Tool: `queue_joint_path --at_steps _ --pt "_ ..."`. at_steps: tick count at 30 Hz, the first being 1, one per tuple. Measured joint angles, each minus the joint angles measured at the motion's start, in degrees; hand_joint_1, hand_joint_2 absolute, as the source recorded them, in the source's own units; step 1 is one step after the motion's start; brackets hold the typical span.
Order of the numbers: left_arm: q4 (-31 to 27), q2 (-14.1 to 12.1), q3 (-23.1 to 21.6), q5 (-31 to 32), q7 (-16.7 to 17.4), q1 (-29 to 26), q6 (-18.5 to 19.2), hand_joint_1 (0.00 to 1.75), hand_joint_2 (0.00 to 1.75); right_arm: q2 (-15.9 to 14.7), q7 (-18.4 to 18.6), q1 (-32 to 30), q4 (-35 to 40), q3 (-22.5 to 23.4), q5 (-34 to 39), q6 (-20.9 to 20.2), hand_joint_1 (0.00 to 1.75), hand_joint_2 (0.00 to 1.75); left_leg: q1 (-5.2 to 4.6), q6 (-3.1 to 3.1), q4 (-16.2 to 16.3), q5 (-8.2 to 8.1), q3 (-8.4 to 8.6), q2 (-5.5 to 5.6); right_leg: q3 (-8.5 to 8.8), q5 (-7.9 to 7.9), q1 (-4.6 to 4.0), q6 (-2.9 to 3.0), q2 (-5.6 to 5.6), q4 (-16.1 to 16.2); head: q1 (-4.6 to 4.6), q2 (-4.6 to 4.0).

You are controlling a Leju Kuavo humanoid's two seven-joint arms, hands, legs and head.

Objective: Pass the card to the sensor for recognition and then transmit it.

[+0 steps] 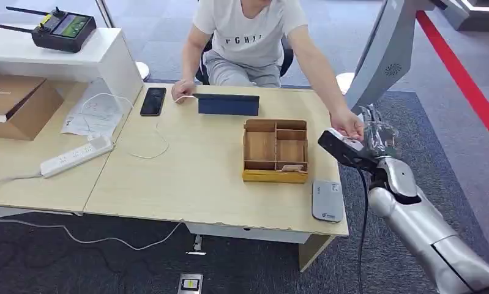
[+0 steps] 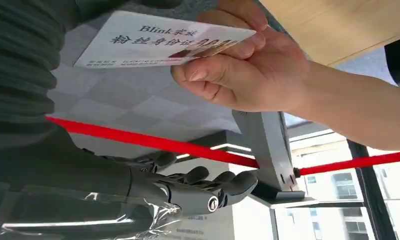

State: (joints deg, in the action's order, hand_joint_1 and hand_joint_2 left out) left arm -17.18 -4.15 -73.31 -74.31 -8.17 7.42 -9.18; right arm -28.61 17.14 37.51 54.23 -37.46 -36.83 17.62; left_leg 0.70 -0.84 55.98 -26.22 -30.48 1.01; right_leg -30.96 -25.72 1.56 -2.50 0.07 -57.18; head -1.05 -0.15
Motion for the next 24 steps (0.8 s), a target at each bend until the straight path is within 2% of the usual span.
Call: queue_joint_path --at_steps 4,5,6,8,24 --pt "0.0 0.0 0.0 0.2 0.0 0.0 -0.1 0.00 0.00 0.0 0.1 0.1 -0.4 0.1 -0.6 0.0 0.00 1.75 0.00 0.00 0.0 0.00 0.00 0.00 0.00 0.00 0.00 0.00 0.00 0.0 -0.02 0.00" --pt "0.0 0.0 0.0 0.3 0.0 0.0 -0.1 0.00 0.00 0.0 0.0 0.1 -0.4 0.1 -0.9 0.0 0.07 1.75 0.00 0.00 0.0 0.00 0.01 0.00 0.00 0.00 0.00 0.00 0.00 0.0 0.00 0.00" --pt "0.0 0.0 0.0 0.3 0.0 0.0 -0.1 0.00 0.00 0.0 0.0 0.1 -0.4 0.1 -1.1 0.0 1.68 1.75 0.00 0.00 0.0 0.00 0.01 0.00 0.00 0.00 0.00 0.00 0.00 0.0 -0.02 0.00" --pt "0.0 0.0 0.0 0.3 0.0 0.0 -0.1 0.00 0.00 0.0 -0.1 0.2 -0.5 0.1 -1.4 0.0 1.75 1.75 0.00 0.00 0.0 0.00 0.00 0.00 0.00 0.00 0.00 0.00 0.00 0.0 0.00 0.00" --pt "0.0 0.2 0.0 -0.4 0.2 -0.1 -1.1 0.00 0.00 0.3 -1.6 1.2 -2.1 0.1 -1.9 -0.4 1.75 1.75 0.00 0.00 0.0 0.00 0.00 0.00 0.00 0.00 0.00 0.00 0.00 0.0 -0.02 0.00"
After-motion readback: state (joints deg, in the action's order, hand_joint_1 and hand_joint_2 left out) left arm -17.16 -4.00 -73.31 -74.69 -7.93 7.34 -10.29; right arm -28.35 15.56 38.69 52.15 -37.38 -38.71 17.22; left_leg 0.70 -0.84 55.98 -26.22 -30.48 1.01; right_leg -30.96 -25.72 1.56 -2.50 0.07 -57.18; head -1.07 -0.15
